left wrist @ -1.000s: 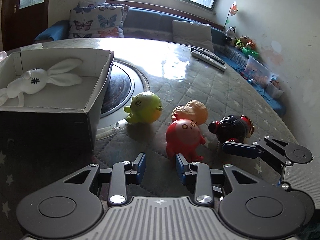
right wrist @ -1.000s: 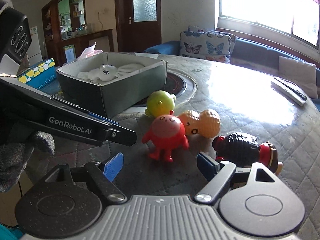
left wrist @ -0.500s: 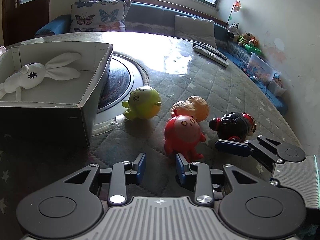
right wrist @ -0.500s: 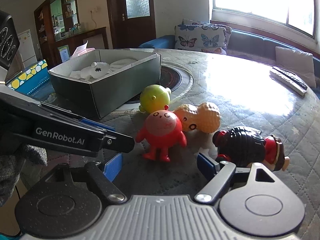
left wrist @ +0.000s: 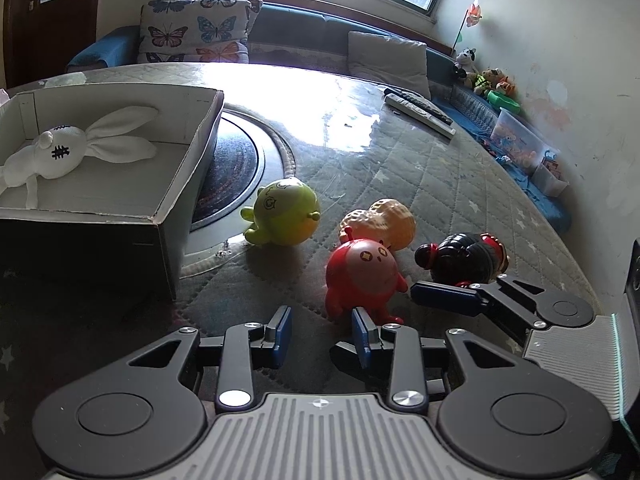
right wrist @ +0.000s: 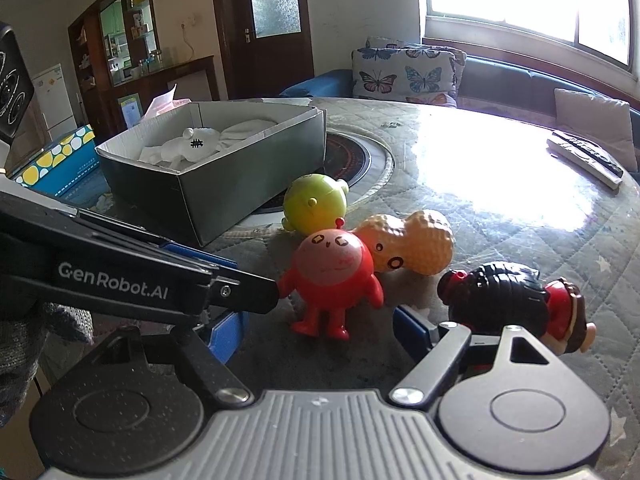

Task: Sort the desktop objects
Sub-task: 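Move the left gripper back toward the red round toy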

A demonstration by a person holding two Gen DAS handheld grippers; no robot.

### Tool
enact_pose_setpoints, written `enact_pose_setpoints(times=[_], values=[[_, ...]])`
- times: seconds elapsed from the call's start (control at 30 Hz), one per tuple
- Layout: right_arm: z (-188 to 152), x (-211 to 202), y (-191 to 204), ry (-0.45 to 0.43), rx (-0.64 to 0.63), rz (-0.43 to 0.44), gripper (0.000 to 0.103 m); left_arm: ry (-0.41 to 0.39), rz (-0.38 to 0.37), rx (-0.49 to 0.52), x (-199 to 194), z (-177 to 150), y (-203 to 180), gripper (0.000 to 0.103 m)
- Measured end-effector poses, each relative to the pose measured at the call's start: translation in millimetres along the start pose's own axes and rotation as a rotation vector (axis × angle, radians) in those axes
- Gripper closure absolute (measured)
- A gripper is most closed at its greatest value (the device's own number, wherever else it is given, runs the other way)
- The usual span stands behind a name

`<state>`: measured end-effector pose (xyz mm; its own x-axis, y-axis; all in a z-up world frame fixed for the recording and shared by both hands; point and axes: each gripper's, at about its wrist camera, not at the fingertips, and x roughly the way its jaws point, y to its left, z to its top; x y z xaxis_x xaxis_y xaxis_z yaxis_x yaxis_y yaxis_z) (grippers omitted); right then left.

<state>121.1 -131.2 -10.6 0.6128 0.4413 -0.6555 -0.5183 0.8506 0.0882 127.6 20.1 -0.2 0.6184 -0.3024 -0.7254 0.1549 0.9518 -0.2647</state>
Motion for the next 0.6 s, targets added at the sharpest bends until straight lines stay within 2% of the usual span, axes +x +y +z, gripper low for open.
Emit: enact_pose_setpoints(times=[0.6], values=[[12, 11, -7, -0.022, 0.043, -0.002, 0.034, -0.003, -0.065, -0.03, 11, 22, 1, 0.067]])
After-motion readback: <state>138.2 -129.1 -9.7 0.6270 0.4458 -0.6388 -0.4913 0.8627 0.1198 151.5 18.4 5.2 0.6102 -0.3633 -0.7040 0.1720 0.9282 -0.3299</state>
